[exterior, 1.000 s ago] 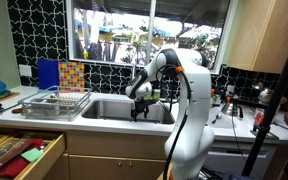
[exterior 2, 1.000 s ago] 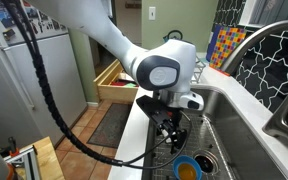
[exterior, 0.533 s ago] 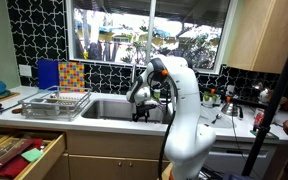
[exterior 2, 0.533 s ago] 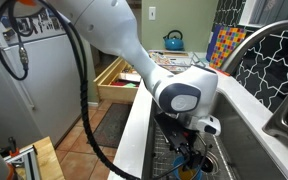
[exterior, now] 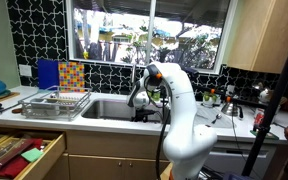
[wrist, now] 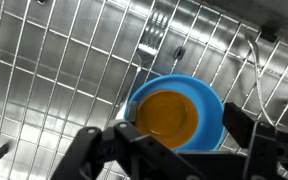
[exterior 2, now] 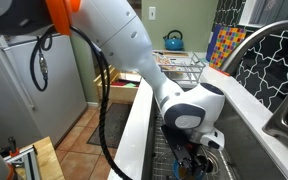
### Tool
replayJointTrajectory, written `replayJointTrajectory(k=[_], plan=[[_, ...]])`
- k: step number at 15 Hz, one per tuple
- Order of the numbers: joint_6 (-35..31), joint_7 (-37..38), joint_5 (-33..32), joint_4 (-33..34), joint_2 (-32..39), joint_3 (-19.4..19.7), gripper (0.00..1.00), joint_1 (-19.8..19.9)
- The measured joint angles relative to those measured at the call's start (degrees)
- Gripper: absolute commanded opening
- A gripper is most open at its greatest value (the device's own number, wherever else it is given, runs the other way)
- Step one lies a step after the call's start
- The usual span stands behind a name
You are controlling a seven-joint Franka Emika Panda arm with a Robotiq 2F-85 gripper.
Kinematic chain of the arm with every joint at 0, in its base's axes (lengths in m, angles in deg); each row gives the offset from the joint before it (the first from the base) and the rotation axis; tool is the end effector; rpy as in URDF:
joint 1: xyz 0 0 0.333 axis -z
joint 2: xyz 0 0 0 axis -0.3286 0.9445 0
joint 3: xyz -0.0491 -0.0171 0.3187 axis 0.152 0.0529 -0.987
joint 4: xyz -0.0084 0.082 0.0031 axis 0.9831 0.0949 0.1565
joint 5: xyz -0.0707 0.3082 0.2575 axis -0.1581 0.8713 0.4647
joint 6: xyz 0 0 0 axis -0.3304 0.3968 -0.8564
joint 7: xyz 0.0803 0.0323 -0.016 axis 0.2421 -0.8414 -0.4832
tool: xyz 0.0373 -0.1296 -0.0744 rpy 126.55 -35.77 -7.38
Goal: Pick up the orange bowl and put it in the sink, pick up the blue bowl and put it on the kitchen counter in front of the sink, pick up the green container and put it in the blue bowl, move the blue bowl to the kitchen counter next to the tap
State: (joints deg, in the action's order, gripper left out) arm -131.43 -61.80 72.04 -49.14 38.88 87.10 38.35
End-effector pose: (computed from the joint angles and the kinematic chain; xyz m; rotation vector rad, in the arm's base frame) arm 0.5313 -0.3010 0.1467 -3.0393 0.7027 0.1496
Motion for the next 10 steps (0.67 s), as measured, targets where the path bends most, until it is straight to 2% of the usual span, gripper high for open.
replayJointTrajectory(k=[3, 7, 8, 10], plan=[[-1.4, -0.3, 1.6, 1.3, 2.1, -1.0, 0.38, 1.0], [-1.8, -0.3, 1.8, 2.8, 4.2, -1.6, 0.27, 1.6], [-1.8, -0.3, 1.9, 3.2, 4.5, -1.8, 0.32, 1.8], [-2.0, -0.4, 2.5, 3.8, 5.0, -2.2, 0.34, 2.2]])
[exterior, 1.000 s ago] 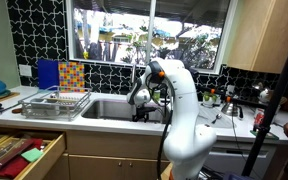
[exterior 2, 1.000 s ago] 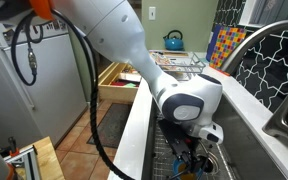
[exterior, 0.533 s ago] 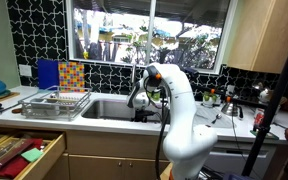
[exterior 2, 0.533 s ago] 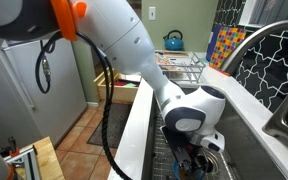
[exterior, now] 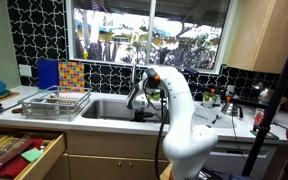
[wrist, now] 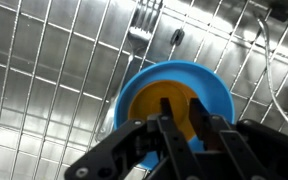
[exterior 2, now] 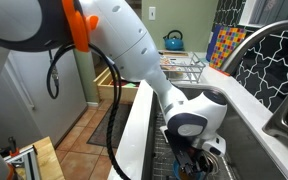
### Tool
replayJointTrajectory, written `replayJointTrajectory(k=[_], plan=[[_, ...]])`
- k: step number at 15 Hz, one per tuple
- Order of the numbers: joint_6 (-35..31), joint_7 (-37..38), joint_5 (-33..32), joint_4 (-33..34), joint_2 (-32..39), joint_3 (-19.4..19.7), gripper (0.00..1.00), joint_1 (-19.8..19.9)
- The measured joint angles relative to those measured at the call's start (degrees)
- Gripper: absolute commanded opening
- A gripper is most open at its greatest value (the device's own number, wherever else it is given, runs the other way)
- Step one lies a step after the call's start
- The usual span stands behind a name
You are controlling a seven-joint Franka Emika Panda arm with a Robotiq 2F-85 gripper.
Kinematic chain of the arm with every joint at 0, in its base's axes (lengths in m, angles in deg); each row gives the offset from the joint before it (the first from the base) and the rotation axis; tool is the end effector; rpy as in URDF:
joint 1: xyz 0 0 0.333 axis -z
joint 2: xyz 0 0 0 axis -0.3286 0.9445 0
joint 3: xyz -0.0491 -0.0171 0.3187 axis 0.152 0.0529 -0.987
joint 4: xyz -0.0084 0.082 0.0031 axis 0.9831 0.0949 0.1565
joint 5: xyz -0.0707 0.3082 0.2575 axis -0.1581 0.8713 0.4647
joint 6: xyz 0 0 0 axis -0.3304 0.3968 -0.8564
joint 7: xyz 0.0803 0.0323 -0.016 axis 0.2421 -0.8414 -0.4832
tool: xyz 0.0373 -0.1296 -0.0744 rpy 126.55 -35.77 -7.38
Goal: Pick up the orange bowl and put it in the sink, pick up the blue bowl and put it on the kitchen counter in front of the sink, pick up the green container and put it in the blue bowl, move the blue bowl to the kitchen counter next to the tap
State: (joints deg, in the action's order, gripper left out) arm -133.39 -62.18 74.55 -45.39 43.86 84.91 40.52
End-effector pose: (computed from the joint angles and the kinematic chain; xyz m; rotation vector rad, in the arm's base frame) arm 0.5461 -0.3074 0.1188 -3.0043 0.7368 0.1153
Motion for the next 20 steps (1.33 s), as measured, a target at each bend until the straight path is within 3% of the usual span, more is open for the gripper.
replayJointTrajectory(k=[1, 6, 11, 13, 16, 20], plan=[[0.0, -0.1, 0.2, 0.2, 0.1, -0.2, 0.39, 0.1], [-0.5, -1.3, 1.4, 0.5, 0.2, -1.3, 0.29, 0.9], [-0.9, -2.3, 2.3, 0.8, 0.8, -2.3, 0.27, 1.1], [-1.5, -2.8, 2.5, 0.8, 1.4, -2.6, 0.23, 1.1], [-2.2, -3.3, 2.6, 0.9, 2.3, -2.8, 0.0, 1.1], [-3.0, -3.4, 2.4, 1.1, 2.2, -2.8, 0.0, 1.1]])
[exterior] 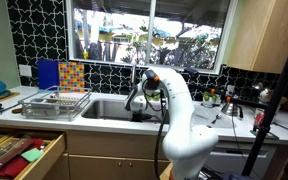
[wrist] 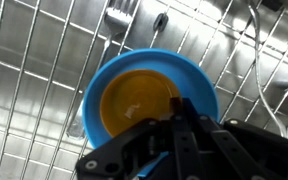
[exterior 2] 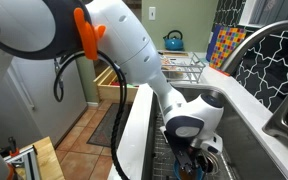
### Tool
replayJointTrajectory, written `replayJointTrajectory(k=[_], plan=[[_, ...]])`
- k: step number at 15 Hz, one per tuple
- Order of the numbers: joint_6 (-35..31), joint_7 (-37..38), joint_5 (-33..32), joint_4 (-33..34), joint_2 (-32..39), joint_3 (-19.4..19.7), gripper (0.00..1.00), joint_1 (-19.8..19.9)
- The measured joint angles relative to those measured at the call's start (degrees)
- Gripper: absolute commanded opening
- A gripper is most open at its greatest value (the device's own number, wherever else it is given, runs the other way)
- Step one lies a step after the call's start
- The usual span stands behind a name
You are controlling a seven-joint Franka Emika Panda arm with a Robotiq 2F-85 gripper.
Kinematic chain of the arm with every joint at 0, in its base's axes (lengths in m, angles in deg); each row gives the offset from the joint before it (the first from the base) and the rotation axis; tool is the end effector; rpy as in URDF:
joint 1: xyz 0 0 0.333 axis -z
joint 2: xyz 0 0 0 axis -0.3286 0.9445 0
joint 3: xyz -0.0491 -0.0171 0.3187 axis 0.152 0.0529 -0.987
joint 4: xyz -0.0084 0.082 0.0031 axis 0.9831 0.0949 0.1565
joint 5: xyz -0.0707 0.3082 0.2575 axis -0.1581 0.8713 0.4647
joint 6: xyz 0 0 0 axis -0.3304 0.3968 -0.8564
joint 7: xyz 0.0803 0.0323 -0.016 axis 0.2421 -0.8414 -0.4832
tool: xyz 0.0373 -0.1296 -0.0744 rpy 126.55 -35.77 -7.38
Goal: Pick up the orange bowl and put it in the sink, pick up the blue bowl and put it on the kitchen counter in front of the sink, pick up the green container and put it in the blue bowl, move the blue bowl to the kitchen counter next to the tap
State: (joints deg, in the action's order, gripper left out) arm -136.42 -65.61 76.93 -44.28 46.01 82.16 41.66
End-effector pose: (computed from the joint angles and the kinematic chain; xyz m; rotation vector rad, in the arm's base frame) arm 0.5617 -0.2955 0.1046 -2.9908 0.6597 0.0448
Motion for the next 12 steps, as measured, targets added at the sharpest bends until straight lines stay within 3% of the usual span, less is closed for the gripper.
replayJointTrajectory(k=[4, 12], plan=[[0.0, -0.2, -1.1, -0.1, -1.4, 0.1, 0.01, -0.5], [-1.1, -2.2, -7.6, -1.7, -7.4, -0.5, 0.02, -5.4]])
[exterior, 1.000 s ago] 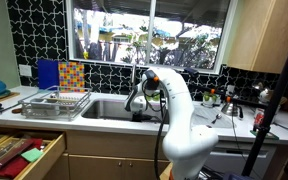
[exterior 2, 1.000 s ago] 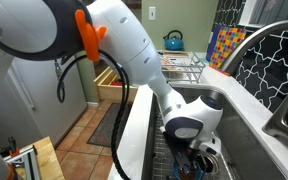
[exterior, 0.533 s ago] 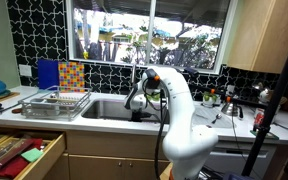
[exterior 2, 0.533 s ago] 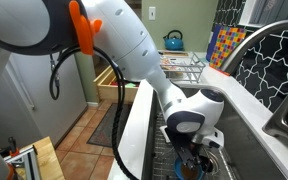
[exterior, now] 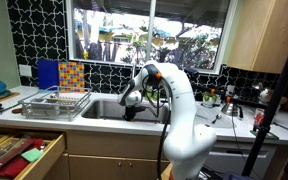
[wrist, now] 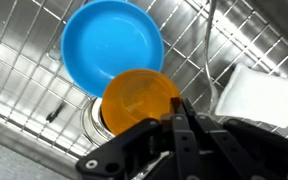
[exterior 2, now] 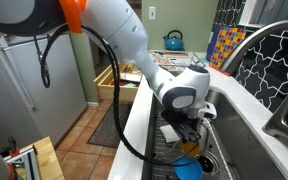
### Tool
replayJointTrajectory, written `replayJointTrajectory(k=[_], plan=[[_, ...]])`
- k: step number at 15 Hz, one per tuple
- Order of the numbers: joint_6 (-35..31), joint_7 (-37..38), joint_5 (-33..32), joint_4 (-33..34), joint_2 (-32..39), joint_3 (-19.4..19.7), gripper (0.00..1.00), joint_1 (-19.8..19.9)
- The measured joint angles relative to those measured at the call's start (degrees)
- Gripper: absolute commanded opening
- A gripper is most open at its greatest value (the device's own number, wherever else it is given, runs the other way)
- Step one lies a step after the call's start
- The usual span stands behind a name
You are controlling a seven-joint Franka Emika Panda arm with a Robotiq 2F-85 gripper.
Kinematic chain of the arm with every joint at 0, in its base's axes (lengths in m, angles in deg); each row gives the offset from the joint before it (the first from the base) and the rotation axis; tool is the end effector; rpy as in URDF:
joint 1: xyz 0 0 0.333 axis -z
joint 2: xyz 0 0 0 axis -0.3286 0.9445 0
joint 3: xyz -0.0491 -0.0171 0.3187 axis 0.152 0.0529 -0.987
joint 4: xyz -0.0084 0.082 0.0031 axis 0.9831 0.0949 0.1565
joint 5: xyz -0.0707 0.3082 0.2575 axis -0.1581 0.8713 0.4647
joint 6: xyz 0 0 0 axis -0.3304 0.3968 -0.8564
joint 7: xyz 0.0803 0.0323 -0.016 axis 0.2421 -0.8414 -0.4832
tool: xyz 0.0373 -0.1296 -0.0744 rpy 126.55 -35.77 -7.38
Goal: Pick up the orange bowl and put it in the sink, pick up the blue bowl and put it on the kitchen counter in front of the sink, pick up the green container and put it in the blue bowl, move the blue bowl to the kitchen counter next to the tap
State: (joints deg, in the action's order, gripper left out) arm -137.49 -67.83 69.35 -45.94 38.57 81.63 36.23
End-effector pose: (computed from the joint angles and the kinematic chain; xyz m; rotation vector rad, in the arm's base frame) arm 0.6027 -0.2432 0.1775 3.1105 -0.2942 0.0926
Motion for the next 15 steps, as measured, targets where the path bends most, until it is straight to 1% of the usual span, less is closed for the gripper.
replayJointTrajectory(k=[4, 7, 8, 9, 10, 13, 14, 15], plan=[[-1.4, -1.3, 0.1, 0.0, 0.7, -2.9, 0.02, -1.4], [-2.0, -1.3, 0.1, 0.0, 2.8, -3.9, 0.03, -1.8], [-2.2, -1.3, 0.1, 0.0, 3.6, -3.9, 0.12, -1.8], [-2.2, -1.3, 0.1, 0.0, 4.2, -3.8, 0.29, -1.7], [-2.3, -1.2, 0.1, 0.0, 4.7, -3.7, 0.34, -1.6], [-4.0, -1.0, 0.7, 0.0, 4.5, -3.1, 0.58, -0.9], [-4.6, -1.0, 0.7, 0.0, 3.8, -2.8, 0.65, -0.6], [-4.8, -1.1, 0.7, -0.2, 2.8, -2.2, 0.74, -0.4]])
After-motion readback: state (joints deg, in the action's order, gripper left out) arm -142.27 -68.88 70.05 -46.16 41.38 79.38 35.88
